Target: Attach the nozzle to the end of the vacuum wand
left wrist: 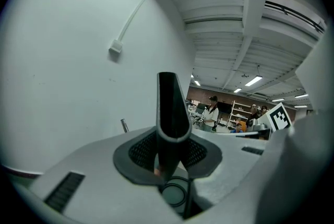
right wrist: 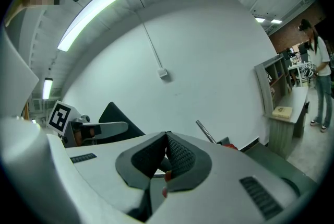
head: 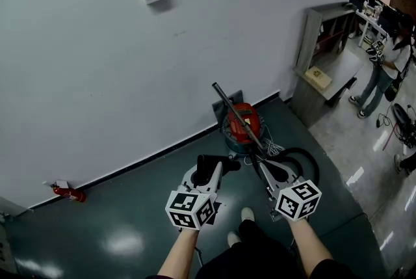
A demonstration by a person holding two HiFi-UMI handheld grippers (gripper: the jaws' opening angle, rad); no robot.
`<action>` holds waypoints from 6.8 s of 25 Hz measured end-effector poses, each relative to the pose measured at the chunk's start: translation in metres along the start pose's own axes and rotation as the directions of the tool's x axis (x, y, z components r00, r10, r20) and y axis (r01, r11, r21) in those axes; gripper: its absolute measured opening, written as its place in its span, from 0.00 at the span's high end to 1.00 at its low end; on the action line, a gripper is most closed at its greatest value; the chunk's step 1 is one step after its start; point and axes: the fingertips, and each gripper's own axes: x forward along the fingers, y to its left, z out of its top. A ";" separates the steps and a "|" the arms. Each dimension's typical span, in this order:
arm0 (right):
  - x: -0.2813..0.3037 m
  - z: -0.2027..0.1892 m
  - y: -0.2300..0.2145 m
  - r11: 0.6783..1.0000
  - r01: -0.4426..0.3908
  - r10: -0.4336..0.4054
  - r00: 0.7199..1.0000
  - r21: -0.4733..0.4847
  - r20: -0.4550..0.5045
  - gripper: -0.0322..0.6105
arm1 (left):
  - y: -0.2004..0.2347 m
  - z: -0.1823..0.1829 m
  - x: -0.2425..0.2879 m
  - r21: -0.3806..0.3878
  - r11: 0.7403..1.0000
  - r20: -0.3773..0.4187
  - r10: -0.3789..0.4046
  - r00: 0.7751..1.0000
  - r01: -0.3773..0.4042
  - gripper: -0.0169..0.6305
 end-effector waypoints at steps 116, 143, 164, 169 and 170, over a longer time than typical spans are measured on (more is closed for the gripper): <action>0.428 0.004 -0.233 0.977 -0.198 0.160 0.924 -0.076 -0.348 0.92 | 0.290 0.115 0.312 -0.134 0.972 -0.117 0.179 0.977 -0.194 0.84; 0.506 -0.080 -0.245 0.852 -0.408 0.152 0.792 -0.329 -0.591 0.70 | 0.322 0.131 0.341 -0.176 0.957 -0.129 0.209 0.969 -0.230 0.84; 0.519 -0.087 -0.240 0.821 -0.418 0.132 0.802 -0.388 -0.583 0.70 | 0.338 0.107 0.384 -0.225 0.966 -0.209 0.082 0.974 -0.130 0.84; 0.519 -0.086 -0.241 0.824 -0.406 0.128 0.813 -0.396 -0.568 0.70 | 0.347 0.107 0.393 -0.251 0.961 -0.218 0.064 0.974 -0.119 0.84; 0.519 -0.086 -0.241 0.824 -0.404 0.127 0.814 -0.396 -0.566 0.70 | 0.350 0.106 0.394 -0.262 0.958 -0.222 0.059 0.973 -0.118 0.84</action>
